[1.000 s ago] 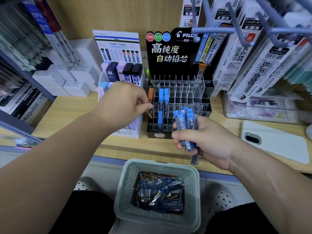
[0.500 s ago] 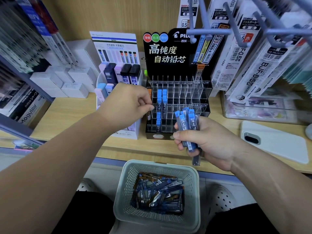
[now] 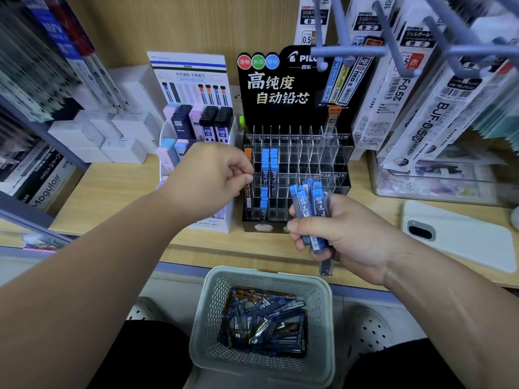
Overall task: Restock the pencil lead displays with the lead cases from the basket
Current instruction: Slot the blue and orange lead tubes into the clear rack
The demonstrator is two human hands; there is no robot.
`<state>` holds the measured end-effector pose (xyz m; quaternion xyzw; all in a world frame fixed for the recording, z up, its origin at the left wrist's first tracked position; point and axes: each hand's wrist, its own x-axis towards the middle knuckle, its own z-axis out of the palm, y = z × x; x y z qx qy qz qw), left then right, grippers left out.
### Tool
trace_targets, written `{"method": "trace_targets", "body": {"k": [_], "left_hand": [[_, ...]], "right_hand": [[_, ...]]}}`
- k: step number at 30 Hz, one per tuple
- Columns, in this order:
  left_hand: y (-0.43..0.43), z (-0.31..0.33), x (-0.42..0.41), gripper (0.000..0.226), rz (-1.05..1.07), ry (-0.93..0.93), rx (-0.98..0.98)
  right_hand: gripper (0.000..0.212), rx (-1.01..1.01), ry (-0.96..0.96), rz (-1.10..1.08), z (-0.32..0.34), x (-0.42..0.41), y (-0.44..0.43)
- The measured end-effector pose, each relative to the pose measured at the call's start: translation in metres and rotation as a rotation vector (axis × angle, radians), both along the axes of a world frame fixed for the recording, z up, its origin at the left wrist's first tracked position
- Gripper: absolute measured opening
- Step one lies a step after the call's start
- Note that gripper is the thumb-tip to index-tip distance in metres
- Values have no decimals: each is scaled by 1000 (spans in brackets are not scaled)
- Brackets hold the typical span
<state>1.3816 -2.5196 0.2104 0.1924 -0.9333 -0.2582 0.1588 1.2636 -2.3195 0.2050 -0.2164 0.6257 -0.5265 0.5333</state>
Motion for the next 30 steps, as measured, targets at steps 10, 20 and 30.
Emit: {"method": "trace_targets", "body": {"k": [10,20,30], "left_hand": [[-2,-16,-1,6,-61,43,-296],[1,-33,-2,19,2,-41,-405],[45,18,-3,8,94,87,643]], "right_hand": [[19,5,-6,-6,-2,-1,1],[19,-6,-79,-2,0,-1,0],[19,-44,-98,43,2,2,-2]]}}
